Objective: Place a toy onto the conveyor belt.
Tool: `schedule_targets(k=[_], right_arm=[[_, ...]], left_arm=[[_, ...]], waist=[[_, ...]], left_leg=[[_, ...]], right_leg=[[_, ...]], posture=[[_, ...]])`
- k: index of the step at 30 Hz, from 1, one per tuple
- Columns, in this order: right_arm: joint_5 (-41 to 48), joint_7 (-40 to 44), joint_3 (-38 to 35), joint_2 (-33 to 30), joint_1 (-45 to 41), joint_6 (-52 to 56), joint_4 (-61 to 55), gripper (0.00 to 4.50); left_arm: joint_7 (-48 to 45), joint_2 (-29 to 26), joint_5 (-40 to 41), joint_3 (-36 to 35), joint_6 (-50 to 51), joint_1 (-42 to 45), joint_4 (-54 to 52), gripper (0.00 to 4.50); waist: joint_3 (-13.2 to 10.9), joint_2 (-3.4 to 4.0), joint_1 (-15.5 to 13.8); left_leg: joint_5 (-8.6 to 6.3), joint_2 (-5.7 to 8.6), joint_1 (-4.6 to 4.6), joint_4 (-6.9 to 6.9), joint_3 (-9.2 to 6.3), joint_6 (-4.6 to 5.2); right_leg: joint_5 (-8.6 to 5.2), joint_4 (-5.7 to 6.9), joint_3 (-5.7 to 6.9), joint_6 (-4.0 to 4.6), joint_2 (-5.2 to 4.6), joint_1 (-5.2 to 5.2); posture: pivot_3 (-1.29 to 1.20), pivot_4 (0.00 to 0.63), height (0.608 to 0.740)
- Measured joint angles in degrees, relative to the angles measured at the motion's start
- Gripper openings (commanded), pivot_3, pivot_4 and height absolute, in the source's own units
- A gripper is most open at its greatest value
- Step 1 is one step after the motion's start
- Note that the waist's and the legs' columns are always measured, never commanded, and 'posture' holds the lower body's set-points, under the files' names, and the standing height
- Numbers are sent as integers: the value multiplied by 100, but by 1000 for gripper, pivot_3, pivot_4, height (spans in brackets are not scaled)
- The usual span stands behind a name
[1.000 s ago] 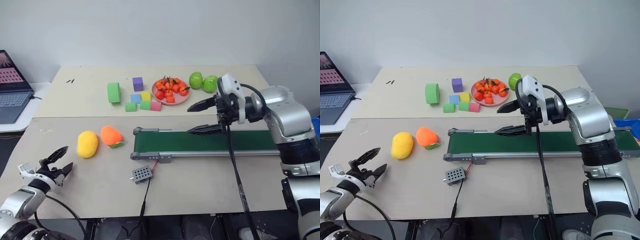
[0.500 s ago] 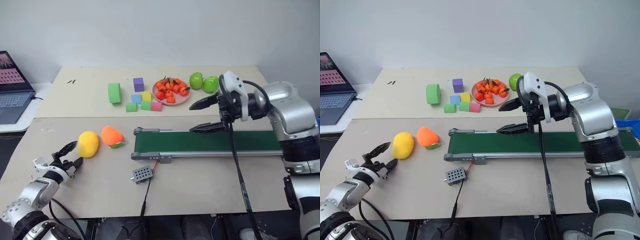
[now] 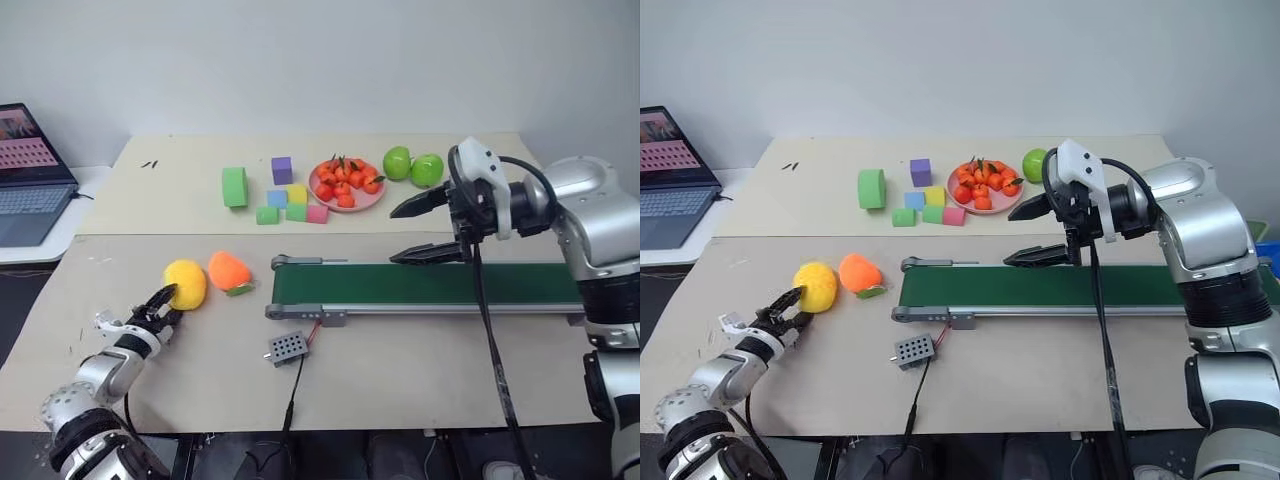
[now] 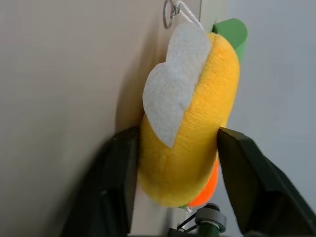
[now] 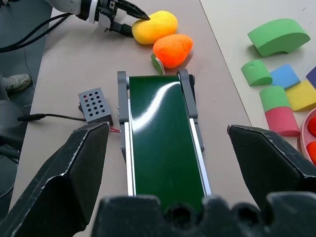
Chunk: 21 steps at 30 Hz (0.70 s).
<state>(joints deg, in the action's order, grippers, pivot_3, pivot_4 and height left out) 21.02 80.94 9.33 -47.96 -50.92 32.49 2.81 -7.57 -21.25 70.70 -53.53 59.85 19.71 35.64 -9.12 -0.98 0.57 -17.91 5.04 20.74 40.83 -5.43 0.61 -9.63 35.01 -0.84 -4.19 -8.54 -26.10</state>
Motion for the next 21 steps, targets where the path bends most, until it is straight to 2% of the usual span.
schedule_targets(k=[1,4,12,14,19,21], right_arm=[[-9,0,0,-3,6,-2,1,4500],[-64,0,4,-5,12,-35,6,4500],[-90,0,9,10,11,-89,48,4500],[-135,0,14,31,11,-97,86,4500],[-184,1,21,153,10,-181,180,4500],[-190,0,27,227,9,-214,207,4500]], left_arm=[[-45,-3,-5,9,-2,11,10,1084],[-156,-21,9,51,-7,52,11,29],[-288,41,42,83,-224,-59,-328,29],[-366,52,55,128,-270,-87,-701,29],[-808,43,17,538,-841,3,-2414,29],[-1080,-115,-370,974,-1263,125,-3079,29]], waist=[[0,1,-4],[15,25,-33],[15,25,0],[5,5,12],[-3,-16,15],[-4,-17,9]], left_leg=[[0,0,0,0,0,0],[0,1,-3,1,0,0],[4,-1,-3,1,0,-7],[4,-3,7,1,-2,-7],[3,-11,27,2,-5,-5],[3,-7,35,2,-7,-5]], right_leg=[[0,0,0,0,0,0],[0,0,0,0,-2,6],[1,3,1,2,1,3],[2,2,2,2,2,-4],[2,-6,6,3,2,-13],[2,-7,10,3,2,-15]], posture=[[0,150,740],[0,150,740],[0,150,740],[0,150,740],[0,150,740],[0,150,740]])
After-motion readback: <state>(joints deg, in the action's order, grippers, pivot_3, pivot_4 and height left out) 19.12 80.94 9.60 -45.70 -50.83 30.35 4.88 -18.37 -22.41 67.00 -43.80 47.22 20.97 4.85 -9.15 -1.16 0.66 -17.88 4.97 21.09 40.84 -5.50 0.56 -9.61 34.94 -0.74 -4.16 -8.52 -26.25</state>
